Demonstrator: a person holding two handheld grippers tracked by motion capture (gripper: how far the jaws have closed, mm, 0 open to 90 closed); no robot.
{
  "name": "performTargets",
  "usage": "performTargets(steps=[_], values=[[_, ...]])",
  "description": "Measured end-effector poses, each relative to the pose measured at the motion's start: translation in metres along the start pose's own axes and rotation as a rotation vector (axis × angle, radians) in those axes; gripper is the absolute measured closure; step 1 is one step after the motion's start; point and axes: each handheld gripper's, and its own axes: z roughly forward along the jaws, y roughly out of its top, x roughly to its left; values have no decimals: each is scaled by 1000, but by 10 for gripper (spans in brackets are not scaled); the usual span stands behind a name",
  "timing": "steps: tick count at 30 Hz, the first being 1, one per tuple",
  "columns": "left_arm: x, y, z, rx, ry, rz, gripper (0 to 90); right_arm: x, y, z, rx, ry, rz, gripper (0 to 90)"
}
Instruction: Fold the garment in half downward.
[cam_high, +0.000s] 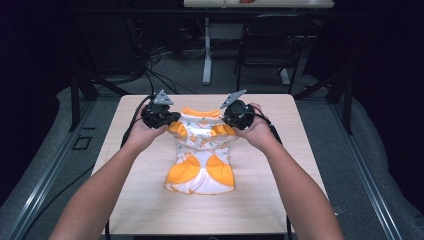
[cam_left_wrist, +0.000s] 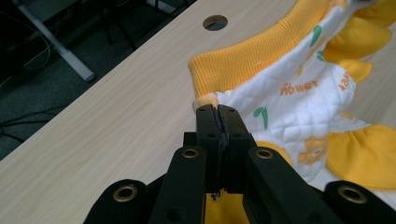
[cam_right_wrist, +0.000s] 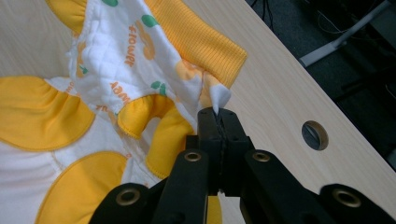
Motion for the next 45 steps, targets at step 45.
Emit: performTargets(steps=[45], values=[[-28, -42, -3, 27, -91, 35, 883, 42, -33, 2, 26, 89, -70, 894]])
